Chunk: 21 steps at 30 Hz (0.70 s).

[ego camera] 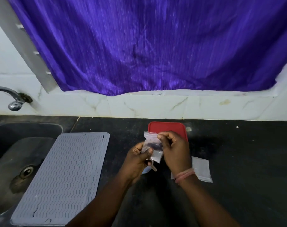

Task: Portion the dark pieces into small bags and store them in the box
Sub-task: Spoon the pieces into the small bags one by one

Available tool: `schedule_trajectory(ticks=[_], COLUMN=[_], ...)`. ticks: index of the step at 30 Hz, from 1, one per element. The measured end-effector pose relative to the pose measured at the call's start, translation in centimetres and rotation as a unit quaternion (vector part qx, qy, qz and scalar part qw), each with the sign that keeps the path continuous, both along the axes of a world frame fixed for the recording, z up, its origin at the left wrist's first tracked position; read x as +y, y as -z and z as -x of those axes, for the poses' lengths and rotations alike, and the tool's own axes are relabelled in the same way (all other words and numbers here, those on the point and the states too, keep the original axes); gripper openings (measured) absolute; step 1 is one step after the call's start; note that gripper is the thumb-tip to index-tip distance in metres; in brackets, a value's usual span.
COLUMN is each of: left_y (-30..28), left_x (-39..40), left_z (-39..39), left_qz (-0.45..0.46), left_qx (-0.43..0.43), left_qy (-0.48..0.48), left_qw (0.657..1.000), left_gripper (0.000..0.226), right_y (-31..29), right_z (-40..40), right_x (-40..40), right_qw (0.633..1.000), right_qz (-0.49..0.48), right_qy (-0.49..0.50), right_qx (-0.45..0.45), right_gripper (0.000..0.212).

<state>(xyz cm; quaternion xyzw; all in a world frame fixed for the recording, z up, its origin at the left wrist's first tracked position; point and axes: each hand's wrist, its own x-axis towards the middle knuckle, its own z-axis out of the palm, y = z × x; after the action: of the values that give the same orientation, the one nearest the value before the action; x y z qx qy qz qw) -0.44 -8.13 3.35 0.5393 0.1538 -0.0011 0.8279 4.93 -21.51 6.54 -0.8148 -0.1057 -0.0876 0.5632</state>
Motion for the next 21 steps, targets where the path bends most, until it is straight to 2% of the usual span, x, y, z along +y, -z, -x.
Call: schedule_trajectory(ticks=[4, 6, 8, 10, 11, 12, 14, 16, 18, 21], left_y=[-0.5, -1.1, -1.4, -0.9, -0.8, -0.7, -0.8, -1.1, -1.1, -1.5], left_x=[-0.8, -0.9, -0.7, 0.0, 0.3, 0.4, 0.5, 0.2, 0.1, 0.0], left_z=[-0.6, -0.9, -1.1, -1.5, -1.6, -1.7, -1.6, -1.4, -1.3, -1.2], left_qz=[0.049, 0.065, 0.02, -0.08, -0.123, -0.154, -0.173, -0.176, -0.172, -0.151], left_qx=[0.001, -0.017, -0.029, -0.039, -0.042, -0.041, -0.041, -0.047, -0.049, -0.058], left_qy=[-0.007, -0.022, -0.039, -0.048, -0.044, -0.041, -0.036, -0.018, -0.008, -0.015], left_qw=[0.999, 0.998, 0.999, 0.995, 0.991, 0.986, 0.983, 0.983, 0.984, 0.987], left_gripper=[0.038, 0.029, 0.02, 0.012, 0.009, 0.01, 0.014, 0.012, 0.012, 0.017], right_y=[-0.3, -0.3, -0.3, 0.0, 0.2, 0.2, -0.1, -0.5, -0.9, -0.7], right_z=[0.1, 0.0, 0.0, -0.1, -0.2, -0.3, -0.4, -0.1, 0.3, -0.5], right_x=[-0.4, -0.6, -0.6, -0.6, -0.7, -0.9, -0.9, -0.7, -0.4, -0.6], right_qw=[0.993, 0.986, 0.983, 0.981, 0.985, 0.994, 0.996, 0.989, 0.993, 0.999], right_qz=[0.081, 0.11, 0.118, 0.137, 0.122, 0.068, -0.068, -0.119, -0.087, 0.036], right_qy=[-0.021, -0.054, -0.055, -0.015, 0.011, 0.034, 0.05, 0.022, -0.012, 0.011], right_qx=[-0.087, -0.117, -0.126, -0.137, -0.122, -0.078, 0.032, 0.085, 0.074, -0.023], right_gripper=[0.018, 0.018, 0.017, 0.016, 0.016, 0.015, 0.014, 0.013, 0.014, 0.015])
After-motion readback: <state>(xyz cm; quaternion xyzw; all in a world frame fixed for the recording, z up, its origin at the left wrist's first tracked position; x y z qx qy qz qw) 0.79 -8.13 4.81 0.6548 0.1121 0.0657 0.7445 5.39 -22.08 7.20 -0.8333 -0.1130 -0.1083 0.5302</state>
